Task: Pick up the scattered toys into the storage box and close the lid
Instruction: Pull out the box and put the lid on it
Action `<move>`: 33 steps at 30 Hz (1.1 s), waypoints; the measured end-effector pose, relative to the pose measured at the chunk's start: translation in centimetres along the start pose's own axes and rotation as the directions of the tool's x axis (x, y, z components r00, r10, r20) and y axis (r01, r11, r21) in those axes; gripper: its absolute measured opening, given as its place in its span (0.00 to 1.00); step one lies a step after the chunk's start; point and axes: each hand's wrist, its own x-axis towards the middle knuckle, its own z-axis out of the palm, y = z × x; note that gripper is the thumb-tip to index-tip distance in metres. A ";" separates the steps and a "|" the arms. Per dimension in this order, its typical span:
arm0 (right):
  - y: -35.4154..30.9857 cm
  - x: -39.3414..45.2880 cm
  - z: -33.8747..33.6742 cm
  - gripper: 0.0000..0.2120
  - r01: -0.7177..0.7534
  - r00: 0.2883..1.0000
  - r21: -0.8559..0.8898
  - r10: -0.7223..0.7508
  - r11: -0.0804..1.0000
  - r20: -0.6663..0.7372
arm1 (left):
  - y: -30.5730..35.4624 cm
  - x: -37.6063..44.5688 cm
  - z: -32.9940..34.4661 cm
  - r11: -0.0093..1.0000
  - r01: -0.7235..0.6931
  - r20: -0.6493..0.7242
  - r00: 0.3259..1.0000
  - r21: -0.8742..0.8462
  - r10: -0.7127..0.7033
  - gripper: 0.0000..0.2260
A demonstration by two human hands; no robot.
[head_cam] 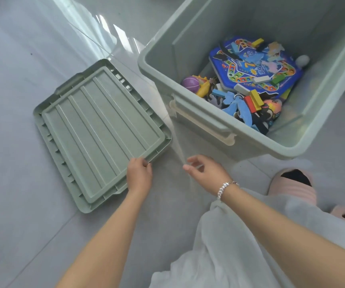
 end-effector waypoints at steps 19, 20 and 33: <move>-16.2 -10.1 -4.0 0.17 0.332 0.915 -0.064 -0.338 0.941 -0.221 | 8.1 -9.9 -27.4 0.873 -0.487 -0.074 0.870 0.015 0.487 0.10; -16.7 -10.8 -4.6 0.16 0.357 0.904 -0.102 -0.371 0.928 -0.211 | 8.5 -9.8 -28.5 0.864 -0.503 -0.047 0.863 0.027 0.504 0.10; -16.1 -18.0 -10.9 0.10 0.504 0.859 0.600 -0.286 0.621 -0.426 | 24.7 -8.1 -32.8 0.792 -0.609 0.506 0.696 0.042 0.509 0.11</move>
